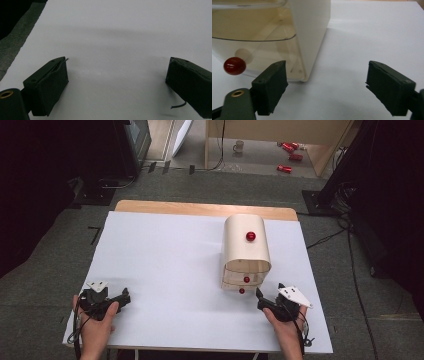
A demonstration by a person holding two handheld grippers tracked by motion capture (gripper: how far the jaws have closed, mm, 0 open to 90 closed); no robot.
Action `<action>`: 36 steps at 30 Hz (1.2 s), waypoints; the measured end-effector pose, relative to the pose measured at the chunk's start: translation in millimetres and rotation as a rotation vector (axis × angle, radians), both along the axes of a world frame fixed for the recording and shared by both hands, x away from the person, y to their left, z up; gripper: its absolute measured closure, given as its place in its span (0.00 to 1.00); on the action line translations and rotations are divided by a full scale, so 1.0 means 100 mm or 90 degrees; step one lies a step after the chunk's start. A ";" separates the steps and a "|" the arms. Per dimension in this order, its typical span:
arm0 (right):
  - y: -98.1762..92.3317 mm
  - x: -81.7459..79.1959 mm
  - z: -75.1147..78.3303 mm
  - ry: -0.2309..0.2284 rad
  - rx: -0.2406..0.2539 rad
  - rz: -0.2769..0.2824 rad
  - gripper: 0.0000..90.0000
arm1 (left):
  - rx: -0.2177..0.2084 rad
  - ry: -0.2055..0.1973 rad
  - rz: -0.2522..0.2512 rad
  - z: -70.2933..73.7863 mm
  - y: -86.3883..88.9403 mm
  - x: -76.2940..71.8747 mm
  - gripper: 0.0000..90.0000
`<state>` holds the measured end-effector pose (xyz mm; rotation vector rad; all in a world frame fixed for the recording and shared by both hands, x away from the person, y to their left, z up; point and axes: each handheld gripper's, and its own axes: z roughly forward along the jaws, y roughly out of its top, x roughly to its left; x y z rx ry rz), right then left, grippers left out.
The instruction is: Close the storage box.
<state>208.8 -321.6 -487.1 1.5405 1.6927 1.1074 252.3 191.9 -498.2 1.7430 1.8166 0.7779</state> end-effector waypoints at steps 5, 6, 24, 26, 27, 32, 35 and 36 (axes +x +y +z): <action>-0.14 -0.06 0.01 0.017 -0.019 0.008 0.15 | 0.000 0.000 0.000 0.00 0.00 0.00 0.05; -0.17 -0.09 0.01 0.023 -0.028 0.007 0.13 | 0.000 0.000 0.000 0.00 0.00 0.00 0.05; -0.79 -0.24 -0.12 0.117 -0.046 -0.043 0.02 | -0.003 0.006 -0.043 0.01 0.03 -0.02 0.05; -0.73 -0.19 -0.17 0.154 -0.070 -0.034 0.02 | 0.000 0.006 -0.056 0.01 0.03 -0.03 0.05; -0.72 -0.18 -0.17 0.160 -0.078 -0.033 0.02 | 0.001 0.006 -0.057 0.01 0.02 -0.03 0.05; -0.73 -0.18 -0.17 0.161 -0.070 -0.032 0.01 | 0.002 0.004 -0.057 0.01 0.02 -0.03 0.05; -0.73 -0.18 -0.17 0.163 -0.072 -0.032 0.01 | 0.003 0.004 -0.055 0.00 0.01 -0.03 0.05; -0.73 -0.17 -0.17 0.164 -0.071 -0.030 0.00 | 0.003 0.004 -0.055 0.00 0.01 -0.03 0.05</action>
